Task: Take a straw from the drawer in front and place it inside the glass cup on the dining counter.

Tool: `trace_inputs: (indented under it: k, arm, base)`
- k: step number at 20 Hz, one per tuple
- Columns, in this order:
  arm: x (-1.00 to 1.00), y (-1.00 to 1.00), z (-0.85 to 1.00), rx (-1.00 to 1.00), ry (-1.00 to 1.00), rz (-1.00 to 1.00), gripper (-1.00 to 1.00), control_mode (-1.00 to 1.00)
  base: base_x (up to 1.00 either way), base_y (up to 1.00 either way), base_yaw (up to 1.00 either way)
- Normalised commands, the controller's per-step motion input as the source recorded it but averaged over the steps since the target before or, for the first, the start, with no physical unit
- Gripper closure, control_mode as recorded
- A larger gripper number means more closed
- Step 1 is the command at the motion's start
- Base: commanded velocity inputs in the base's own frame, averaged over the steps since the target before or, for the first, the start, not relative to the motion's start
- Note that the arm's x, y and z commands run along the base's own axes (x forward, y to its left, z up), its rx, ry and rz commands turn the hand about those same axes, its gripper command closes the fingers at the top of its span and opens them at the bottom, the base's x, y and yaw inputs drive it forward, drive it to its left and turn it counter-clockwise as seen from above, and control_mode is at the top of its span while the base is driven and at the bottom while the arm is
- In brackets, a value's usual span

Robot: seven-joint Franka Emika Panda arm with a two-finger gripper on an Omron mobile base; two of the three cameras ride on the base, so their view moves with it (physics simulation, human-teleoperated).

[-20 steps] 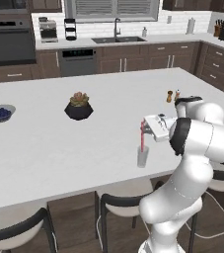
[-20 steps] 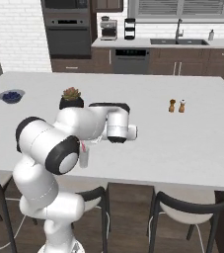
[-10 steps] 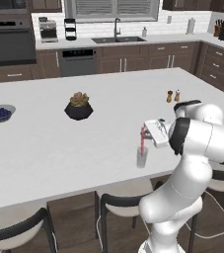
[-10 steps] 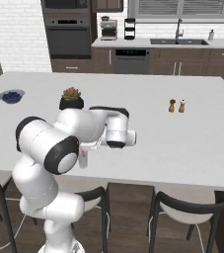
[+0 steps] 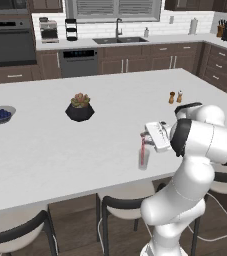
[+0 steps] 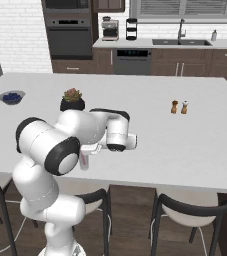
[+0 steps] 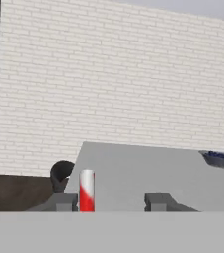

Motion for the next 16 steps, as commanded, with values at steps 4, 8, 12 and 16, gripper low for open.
trace_inputs:
  k: [4, 8, 12, 16]
  arm:
    - [-0.11, 0.00, 0.00, 0.00, -0.10, 0.00, -1.00, -1.00]
    - [-0.31, 0.00, 0.47, 0.00, -0.16, 0.00, -1.00, -1.00]
    - [-0.35, 0.00, 0.99, 0.00, -0.20, 0.00, -1.00, -1.00]
    - [-0.33, 0.02, 1.00, -0.01, -0.19, 0.00, -1.00, -1.00]
  base:
    - [0.00, 0.00, 0.00]
    - [0.00, 0.00, 0.00]
    - [0.00, 0.00, 0.00]
    - [0.00, 0.00, 0.00]
